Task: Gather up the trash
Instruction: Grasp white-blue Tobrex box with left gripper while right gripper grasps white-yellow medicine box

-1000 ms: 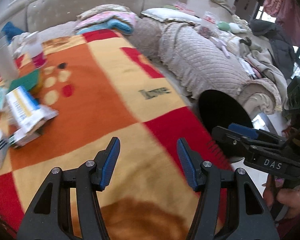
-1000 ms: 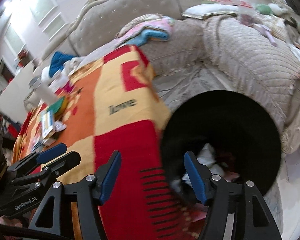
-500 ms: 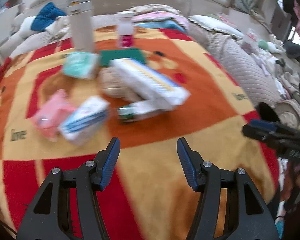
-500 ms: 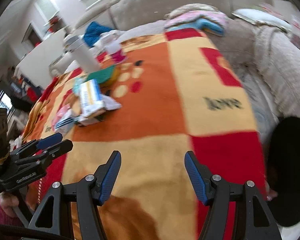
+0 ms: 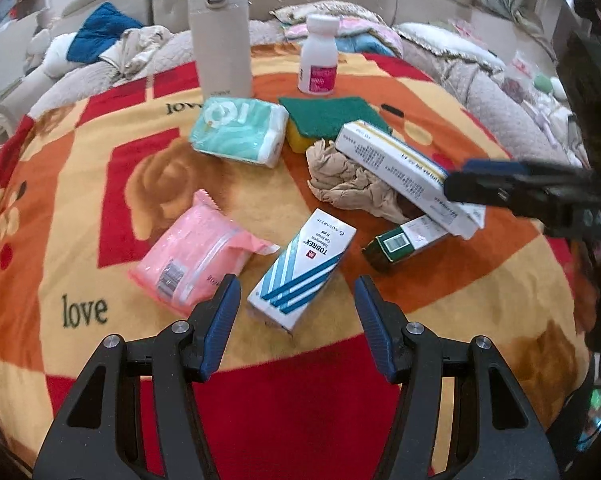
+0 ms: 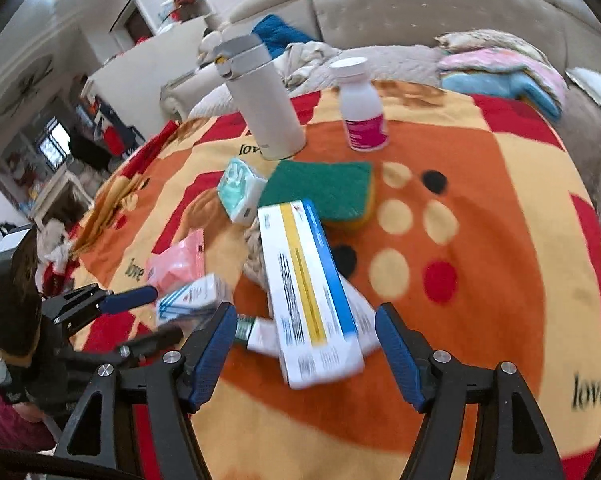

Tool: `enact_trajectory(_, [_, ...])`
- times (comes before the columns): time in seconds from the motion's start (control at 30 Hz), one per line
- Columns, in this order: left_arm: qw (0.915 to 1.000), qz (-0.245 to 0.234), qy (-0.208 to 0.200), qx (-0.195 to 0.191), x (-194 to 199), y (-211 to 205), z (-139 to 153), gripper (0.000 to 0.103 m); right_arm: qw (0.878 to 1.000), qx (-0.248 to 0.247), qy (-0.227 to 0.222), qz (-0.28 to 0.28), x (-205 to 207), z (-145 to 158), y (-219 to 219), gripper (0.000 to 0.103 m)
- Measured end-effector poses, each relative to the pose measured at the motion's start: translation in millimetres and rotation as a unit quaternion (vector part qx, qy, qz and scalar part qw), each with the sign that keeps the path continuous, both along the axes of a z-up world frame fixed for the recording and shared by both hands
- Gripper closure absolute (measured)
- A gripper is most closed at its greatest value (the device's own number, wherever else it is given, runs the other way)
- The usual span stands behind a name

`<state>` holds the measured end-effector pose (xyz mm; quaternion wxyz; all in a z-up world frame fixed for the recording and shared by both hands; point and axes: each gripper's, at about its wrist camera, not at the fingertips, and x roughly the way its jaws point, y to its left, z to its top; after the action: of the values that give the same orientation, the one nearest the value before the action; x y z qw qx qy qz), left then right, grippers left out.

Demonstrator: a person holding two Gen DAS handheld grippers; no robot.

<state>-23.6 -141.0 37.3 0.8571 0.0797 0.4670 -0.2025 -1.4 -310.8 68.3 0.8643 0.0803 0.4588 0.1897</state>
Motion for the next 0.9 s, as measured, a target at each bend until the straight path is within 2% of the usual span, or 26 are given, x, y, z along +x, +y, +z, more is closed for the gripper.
enact_trajectory(0.13, [0.9999,-0.015,0.003,-0.001,10.3,-6.6,-8.1,0.046,1.0,-0.009,0.003,0.016,14.8,-10.9,11.1,0.034])
enact_trajectory(0.17, [0.9998,-0.017,0.004,-0.005,12.4,-7.7,-9.1,0.046,1.0,-0.017,0.004,0.018,18.0,-14.8,14.8,0.037])
enact_trajectory(0.2, [0.9998,-0.018,0.006,-0.011,14.0,-8.5,-9.7,0.049,1.0,-0.019,0.005,0.022,18.9,-17.4,16.5,0.05])
enact_trajectory(0.23, [0.9997,-0.02,0.007,-0.015,15.0,-9.2,-10.4,0.063,0.999,-0.023,0.004,0.022,20.2,-19.3,17.8,0.056])
enact_trajectory(0.37, [0.9995,-0.018,0.006,-0.026,12.2,-7.5,-5.1,0.066,1.0,-0.01,-0.015,0.013,9.4,-10.7,12.0,0.061])
enact_trajectory(0.7, [0.999,-0.005,-0.009,-0.044,-19.2,-12.5,15.5,0.076,0.999,-0.003,-0.04,-0.016,-47.5,14.0,-18.3,0.061])
enact_trajectory(0.9, [0.9991,-0.014,-0.008,-0.039,-43.7,-30.3,17.2,0.076,0.999,-0.004,-0.038,-0.031,-83.6,15.2,-37.6,0.061])
